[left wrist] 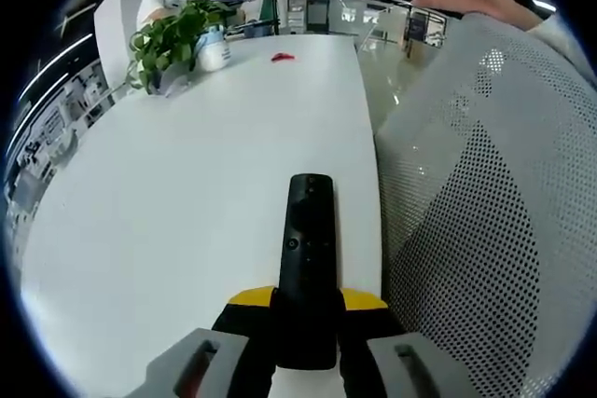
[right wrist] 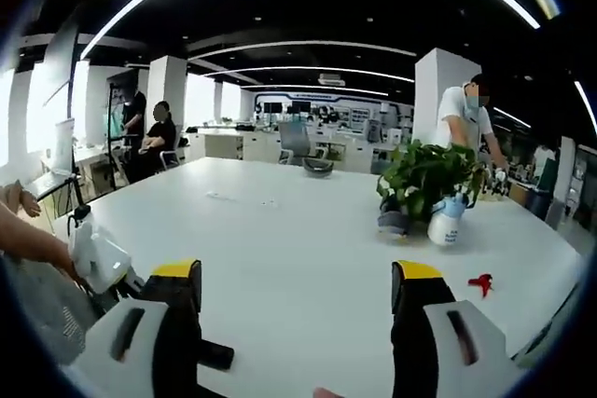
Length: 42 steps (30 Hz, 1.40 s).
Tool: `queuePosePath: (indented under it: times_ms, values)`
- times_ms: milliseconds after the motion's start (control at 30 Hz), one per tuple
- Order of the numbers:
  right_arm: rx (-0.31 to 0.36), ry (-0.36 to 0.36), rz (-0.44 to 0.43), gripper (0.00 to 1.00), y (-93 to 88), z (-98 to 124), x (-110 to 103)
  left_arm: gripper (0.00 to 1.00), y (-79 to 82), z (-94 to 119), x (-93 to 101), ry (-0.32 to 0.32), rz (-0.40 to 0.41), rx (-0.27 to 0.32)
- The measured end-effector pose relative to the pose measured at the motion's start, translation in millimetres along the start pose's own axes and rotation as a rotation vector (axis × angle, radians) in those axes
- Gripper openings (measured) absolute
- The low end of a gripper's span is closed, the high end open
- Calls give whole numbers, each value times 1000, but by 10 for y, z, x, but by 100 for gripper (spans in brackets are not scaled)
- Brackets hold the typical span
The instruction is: Press the specified remote control buttons in sequence, fully releasing each button before pressing the next.
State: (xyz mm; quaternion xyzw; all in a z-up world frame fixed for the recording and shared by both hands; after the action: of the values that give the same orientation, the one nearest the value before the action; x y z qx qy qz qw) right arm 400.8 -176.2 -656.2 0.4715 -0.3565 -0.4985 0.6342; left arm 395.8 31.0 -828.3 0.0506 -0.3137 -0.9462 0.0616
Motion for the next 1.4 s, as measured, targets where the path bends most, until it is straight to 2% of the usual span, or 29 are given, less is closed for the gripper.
queuePosePath:
  times_ms: [600,900,1400]
  values:
    - [-31,-7,1,83,-55,3,12,23,18,-21,-167,-8,-32,-42]
    - [-46,-33,4,81,-67,8,33,23,7,2,-406,14,-21,-60]
    - [-68,-31,25,80,-73,9,1,23,-7,16,-863,57,-50,-88]
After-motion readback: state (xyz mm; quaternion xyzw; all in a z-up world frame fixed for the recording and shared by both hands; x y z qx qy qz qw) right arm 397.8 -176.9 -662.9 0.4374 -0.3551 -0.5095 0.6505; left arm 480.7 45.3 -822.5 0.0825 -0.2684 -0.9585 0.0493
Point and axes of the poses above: the point that each gripper's makers call its tool centre point, and the gripper's own axes: z roughly backward along the fingers, x roughly to its right, y roughly out of its top, the point moved 6 cm from there along z, roughly backward along the fingers, and after that the axes turned 6 degrees about -z, right-handed, at the moved point
